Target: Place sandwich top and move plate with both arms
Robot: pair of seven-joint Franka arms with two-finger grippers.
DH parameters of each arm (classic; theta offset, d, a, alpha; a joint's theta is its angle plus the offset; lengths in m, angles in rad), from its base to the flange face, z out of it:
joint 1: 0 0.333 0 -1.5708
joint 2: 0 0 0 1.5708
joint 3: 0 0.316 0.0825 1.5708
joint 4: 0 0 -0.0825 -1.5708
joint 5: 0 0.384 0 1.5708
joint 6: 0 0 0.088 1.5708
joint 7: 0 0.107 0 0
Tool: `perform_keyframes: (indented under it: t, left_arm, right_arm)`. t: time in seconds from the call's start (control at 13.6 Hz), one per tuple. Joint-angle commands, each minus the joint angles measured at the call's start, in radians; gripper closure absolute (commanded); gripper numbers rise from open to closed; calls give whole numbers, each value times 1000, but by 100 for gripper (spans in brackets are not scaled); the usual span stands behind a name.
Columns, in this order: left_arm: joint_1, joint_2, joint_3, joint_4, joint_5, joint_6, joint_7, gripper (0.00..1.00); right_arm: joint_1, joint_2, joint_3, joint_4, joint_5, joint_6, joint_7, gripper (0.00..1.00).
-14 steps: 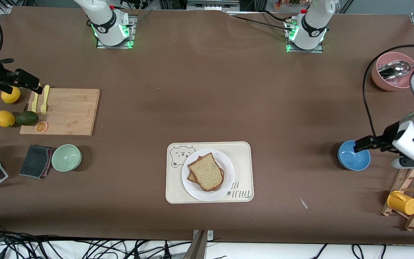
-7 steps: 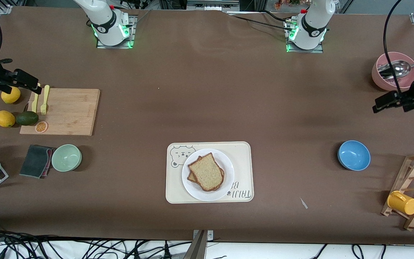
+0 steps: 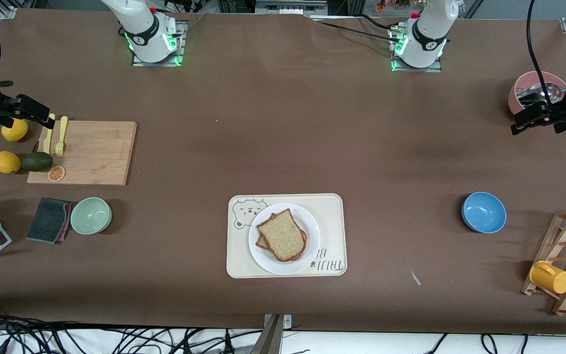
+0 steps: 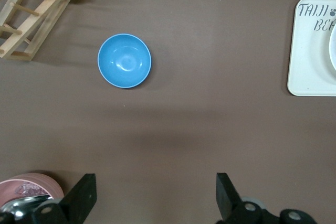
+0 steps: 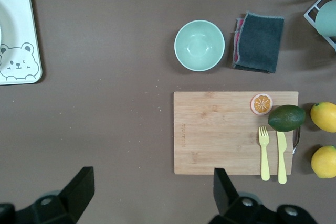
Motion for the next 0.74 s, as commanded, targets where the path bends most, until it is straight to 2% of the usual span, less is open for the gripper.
perform_keyframes:
  t: [0.0, 0.07, 0.15, 0.66]
  left_arm:
    - [-175, -21, 156, -15, 31, -17, -29, 0]
    - [-220, -23, 196, -15, 31, -19, -29, 0]
    - [-229, -26, 207, -15, 31, -20, -29, 0]
    - [-222, -37, 200, -13, 24, -28, -17, 0]
  right_arm:
    - [-8, -1, 3, 13, 3, -19, -8, 0]
    - [-8, -2, 3, 13, 3, -28, -7, 0]
    - [-8, -2, 3, 13, 3, -43, -5, 0]
    - [-8, -1, 3, 14, 5, -45, -5, 0]
